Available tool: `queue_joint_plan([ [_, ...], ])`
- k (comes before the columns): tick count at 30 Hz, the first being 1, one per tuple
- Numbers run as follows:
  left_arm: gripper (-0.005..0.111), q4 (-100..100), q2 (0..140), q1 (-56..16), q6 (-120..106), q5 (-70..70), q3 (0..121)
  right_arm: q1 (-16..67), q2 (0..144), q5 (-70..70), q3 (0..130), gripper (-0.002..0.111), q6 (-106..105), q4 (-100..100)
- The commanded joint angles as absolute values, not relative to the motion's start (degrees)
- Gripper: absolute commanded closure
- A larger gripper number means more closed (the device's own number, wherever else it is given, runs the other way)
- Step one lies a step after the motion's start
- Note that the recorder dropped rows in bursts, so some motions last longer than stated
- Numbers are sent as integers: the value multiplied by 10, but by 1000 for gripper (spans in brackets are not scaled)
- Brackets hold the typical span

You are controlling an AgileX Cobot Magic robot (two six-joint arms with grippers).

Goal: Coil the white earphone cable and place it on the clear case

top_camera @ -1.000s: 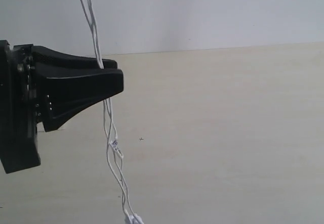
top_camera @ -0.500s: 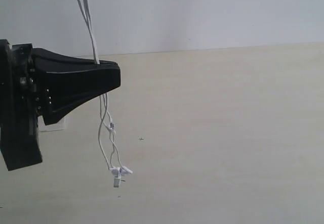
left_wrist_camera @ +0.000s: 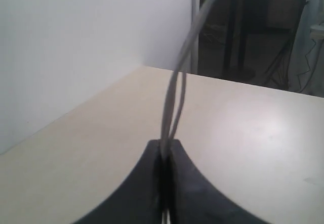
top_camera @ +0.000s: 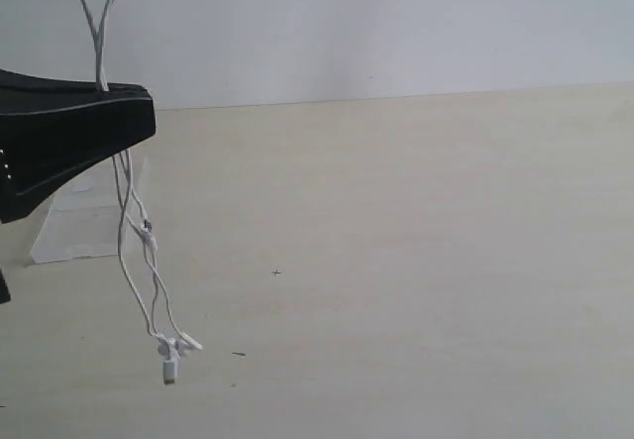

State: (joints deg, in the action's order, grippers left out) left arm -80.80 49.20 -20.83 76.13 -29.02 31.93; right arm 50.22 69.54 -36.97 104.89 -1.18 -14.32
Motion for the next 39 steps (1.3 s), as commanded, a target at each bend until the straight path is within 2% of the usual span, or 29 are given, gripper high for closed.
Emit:
queue_joint_plan([
  [1,107,-813,470,-211,788,-285,320,500,688,-436,1050,108,52,-33],
  [9,107,-839,459,-211,826,-274,320,500,688,-626,1049,108,123,172],
  [16,107,-839,459,-211,845,-279,320,500,689,-675,1049,108,123,233],
  [24,107,-836,459,-211,861,-297,320,500,692,-684,1034,108,121,224],
  [39,107,-851,459,-211,899,-322,320,500,692,-608,786,108,168,223],
])
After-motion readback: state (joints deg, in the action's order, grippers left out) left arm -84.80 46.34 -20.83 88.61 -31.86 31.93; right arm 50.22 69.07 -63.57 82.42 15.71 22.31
